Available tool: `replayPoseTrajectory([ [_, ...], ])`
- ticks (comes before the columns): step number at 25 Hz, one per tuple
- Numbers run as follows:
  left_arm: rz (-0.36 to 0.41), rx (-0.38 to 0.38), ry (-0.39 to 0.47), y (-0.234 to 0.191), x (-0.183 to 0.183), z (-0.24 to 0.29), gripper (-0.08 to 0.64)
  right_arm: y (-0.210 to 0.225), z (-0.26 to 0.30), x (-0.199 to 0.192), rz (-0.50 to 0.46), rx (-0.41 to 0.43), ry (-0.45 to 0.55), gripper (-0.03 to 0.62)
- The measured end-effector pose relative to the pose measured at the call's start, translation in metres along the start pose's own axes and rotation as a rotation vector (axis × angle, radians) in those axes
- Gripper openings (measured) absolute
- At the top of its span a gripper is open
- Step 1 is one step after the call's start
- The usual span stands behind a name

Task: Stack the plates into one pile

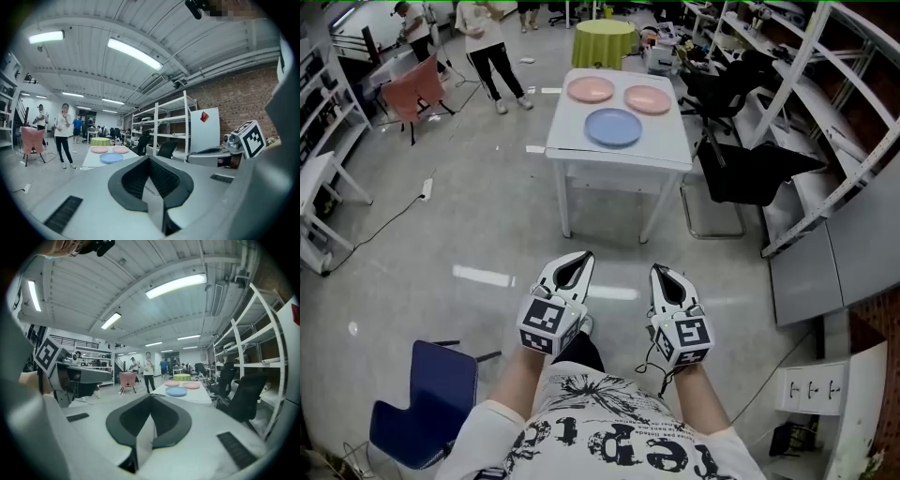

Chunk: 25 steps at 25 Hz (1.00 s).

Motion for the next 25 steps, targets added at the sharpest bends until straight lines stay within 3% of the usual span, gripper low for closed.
replayPoseTrajectory([
  [7,-0.038,-0.052,0.006,-0.103,0.043,0.085,0.003,0.045,0.11,0.06,0.032,-0.123,-0.001,0.006],
  [11,-0.009,-0.085,0.004,-0.158,0.066,0.139,0.003,0.068,0.177,0.093,0.025,-0.152,0.008,0.006],
  [18,0.019,-0.069,-0.001,-0.232,0.102,0.191,0.003,0.088,0.259,0.135,0.021,-0.125,0.018,0.006],
  [25,-0.002,0.0,-0.02,-0.281,0.113,0.243,0.003,0.127,0.337,0.143,0.017,-0.066,-0.01,0.006],
])
Point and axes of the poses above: the fingertips, and each gripper's own axes: z forward along the fingers, y to its right, x out of its top, the point moved 2 cm from there along -z, backward along the fingers, and after that the axes turned 13 degrees about -y, right-handed, at the moved point
